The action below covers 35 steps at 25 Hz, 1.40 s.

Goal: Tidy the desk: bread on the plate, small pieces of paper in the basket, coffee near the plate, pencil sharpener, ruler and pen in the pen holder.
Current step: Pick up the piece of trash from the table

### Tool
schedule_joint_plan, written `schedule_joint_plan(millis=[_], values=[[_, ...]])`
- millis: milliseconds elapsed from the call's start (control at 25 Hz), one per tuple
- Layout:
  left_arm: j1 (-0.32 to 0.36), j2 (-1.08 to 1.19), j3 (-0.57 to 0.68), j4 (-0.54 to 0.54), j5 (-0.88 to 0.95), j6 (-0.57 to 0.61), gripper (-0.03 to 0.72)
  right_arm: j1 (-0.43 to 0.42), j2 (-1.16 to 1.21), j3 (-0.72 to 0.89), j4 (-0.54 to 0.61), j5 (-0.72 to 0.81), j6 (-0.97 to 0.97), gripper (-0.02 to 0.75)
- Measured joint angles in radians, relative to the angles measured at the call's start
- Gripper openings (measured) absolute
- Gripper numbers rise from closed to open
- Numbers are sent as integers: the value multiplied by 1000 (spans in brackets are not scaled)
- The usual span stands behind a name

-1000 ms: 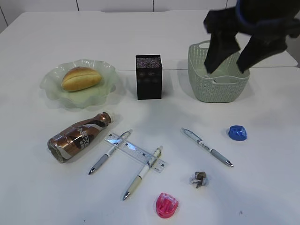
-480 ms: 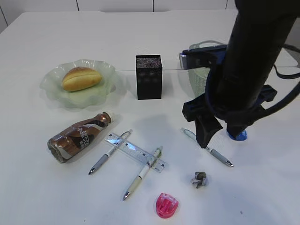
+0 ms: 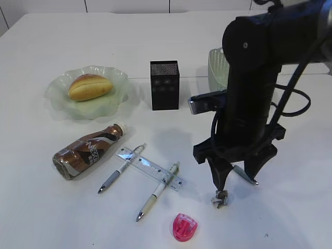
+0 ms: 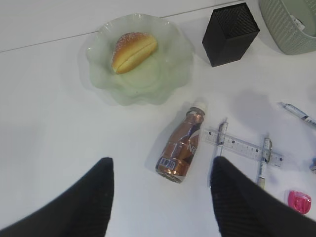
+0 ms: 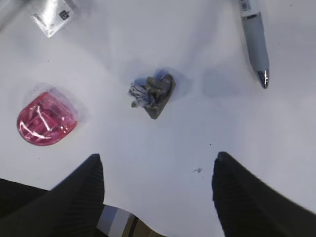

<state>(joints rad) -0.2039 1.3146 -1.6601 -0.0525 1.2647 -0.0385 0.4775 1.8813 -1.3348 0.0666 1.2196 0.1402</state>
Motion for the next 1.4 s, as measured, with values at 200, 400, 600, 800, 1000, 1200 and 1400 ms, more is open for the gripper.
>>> schedule_joint_plan(millis=[200, 400, 600, 800, 1000, 1200, 1400], values=[[0, 0, 0, 0, 0, 0, 436, 0, 44, 3, 2, -8, -4, 533], [0, 0, 0, 0, 0, 0, 436, 0, 48, 3, 2, -61, -8, 533], [0, 0, 0, 0, 0, 0, 435, 0, 58, 7, 2, -107, -10, 533], [0, 0, 0, 0, 0, 0, 434, 0, 75, 59, 2, -155, -10, 507], [0, 0, 0, 2, 0, 0, 434, 0, 77, 81, 2, -205, -10, 500], [0, 0, 0, 2, 0, 0, 434, 0, 104, 83, 4, -234, -14, 500], [0, 0, 0, 2, 0, 0, 433, 0, 124, 83, 4, -232, -14, 499]])
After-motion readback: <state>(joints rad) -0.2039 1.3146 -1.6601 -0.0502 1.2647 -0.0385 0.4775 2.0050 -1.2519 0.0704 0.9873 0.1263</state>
